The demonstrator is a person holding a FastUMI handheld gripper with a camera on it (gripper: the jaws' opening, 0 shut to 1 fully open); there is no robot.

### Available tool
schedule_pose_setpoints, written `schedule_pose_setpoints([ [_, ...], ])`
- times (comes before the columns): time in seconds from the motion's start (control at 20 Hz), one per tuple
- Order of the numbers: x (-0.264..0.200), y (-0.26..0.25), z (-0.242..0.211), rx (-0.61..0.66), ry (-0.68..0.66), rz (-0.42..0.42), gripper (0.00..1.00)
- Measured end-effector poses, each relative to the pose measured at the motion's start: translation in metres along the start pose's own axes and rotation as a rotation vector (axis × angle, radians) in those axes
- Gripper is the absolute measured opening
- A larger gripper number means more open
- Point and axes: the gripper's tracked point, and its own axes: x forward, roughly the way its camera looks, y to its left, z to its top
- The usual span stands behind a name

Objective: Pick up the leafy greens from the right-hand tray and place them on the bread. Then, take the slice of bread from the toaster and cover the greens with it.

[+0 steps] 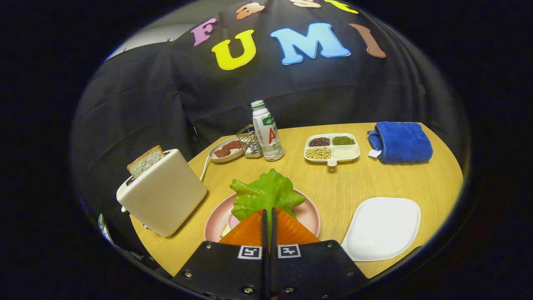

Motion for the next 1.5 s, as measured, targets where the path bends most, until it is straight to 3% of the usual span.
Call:
schedule_pose_setpoints([
  [0.35, 0.022, 0.022, -0.027, -0.051, 0.070, 0.008, 0.00],
  [0.6, 0.032, 0.018, -0.041, -0.100, 0.099, -0.052, 0.00],
  [1.1, 0.040, 0.017, -0.046, -0.110, 0.095, -0.093, 0.00],
  [1.35, 0.040, 0.017, -0.045, -0.142, 0.075, -0.128, 0.09],
  [1.4, 0.040, 0.017, -0.046, -0.149, 0.072, -0.136, 0.17],
  [1.45, 0.038, 0.014, -0.044, -0.159, 0.065, -0.155, 0.17],
  [1.5, 0.039, 0.007, -0.044, -0.173, 0.065, -0.189, 0.28],
])
